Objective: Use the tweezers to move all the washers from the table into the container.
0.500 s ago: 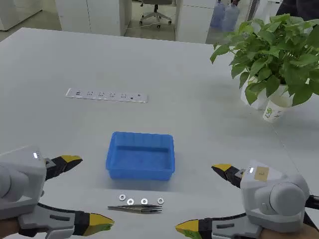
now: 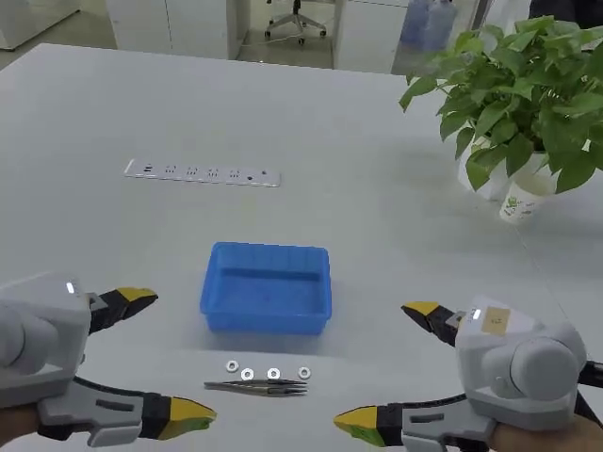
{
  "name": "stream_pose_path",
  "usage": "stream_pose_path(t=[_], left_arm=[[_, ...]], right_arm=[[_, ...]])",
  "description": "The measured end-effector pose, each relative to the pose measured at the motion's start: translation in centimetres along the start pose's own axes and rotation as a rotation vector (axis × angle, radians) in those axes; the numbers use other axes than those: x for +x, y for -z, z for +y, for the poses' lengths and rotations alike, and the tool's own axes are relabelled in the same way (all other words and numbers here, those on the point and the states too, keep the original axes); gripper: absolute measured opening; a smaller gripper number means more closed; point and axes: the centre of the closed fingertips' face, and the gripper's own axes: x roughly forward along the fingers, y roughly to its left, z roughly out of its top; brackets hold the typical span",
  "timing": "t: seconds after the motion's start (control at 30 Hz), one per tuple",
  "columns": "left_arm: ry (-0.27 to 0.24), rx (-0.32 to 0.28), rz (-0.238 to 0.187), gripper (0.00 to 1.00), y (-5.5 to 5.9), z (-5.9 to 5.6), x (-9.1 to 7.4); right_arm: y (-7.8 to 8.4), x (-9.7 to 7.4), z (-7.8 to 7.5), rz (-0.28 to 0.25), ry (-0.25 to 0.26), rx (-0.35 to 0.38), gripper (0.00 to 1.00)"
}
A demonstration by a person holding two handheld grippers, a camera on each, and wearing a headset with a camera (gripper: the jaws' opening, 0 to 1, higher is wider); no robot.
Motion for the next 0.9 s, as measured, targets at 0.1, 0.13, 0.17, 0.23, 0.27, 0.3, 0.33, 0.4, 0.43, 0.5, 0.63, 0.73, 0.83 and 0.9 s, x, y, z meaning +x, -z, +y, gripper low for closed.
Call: stream_pose_path(t=[0.1, 0.13, 0.17, 0.23, 0.27, 0.3, 0.33, 0.4, 0.43, 0.5, 0.63, 0.73, 0.83, 0.9], left_arm=[[0.002, 0.002, 0.002, 0.98, 0.0, 0.0, 0.1], [0.002, 0.004, 0.003, 0.98, 0.0, 0.0, 0.1], [0.001, 0.007, 0.002, 0.98, 0.0, 0.1, 0.1], [0.007, 0.009, 0.004, 0.97, 0.0, 0.1, 0.2], [0.009, 0.011, 0.009, 0.96, 0.1, 0.1, 0.2], [0.012, 0.015, 0.016, 0.96, 0.2, 0.1, 0.3], [0.011, 0.019, 0.016, 0.96, 0.2, 0.2, 0.3], [0.012, 0.019, 0.015, 0.96, 0.1, 0.2, 0.3], [0.013, 0.017, 0.015, 0.96, 0.1, 0.2, 0.3], [0.014, 0.02, 0.015, 0.96, 0.0, 0.3, 0.4], [0.014, 0.019, 0.016, 0.97, 0.0, 0.5, 0.5], [0.013, 0.019, 0.017, 0.97, 0.0, 0.7, 0.5], [0.011, 0.009, 0.009, 0.97, -0.1, 0.9, 0.5], [0.013, -0.001, 0.0, 0.97, -0.3, 1.1, 0.4]], right_arm=[[0.1, 0.0, 0.0, 0.002, -0.001, -0.001, 0.96], [0.1, 0.0, 0.0, 0.002, -0.001, -0.001, 0.96], [0.1, 0.1, 0.0, 0.002, -0.001, -0.003, 0.95], [0.1, 0.1, 0.0, 0.0, -0.005, -0.01, 0.94], [0.1, 0.1, 0.0, 0.001, -0.006, -0.013, 0.93], [0.1, 0.1, 0.0, 0.002, -0.007, -0.013, 0.93], [0.1, 0.1, 0.0, 0.003, -0.008, -0.012, 0.93], [0.0, 0.2, -0.2, -0.001, -0.006, -0.015, 0.93], [0.0, 0.2, -0.1, -0.001, -0.008, -0.013, 0.93], [0.1, 0.3, -0.2, 0.002, -0.009, -0.015, 0.93], [0.1, 0.4, -0.4, 0.004, -0.011, -0.015, 0.93], [0.0, 0.5, -0.5, 0.003, -0.011, -0.014, 0.93], [0.0, 0.7, -0.7, 0.004, -0.012, -0.016, 0.93], [-0.1, 0.7, -0.8, 0.002, -0.011, -0.013, 0.94]])
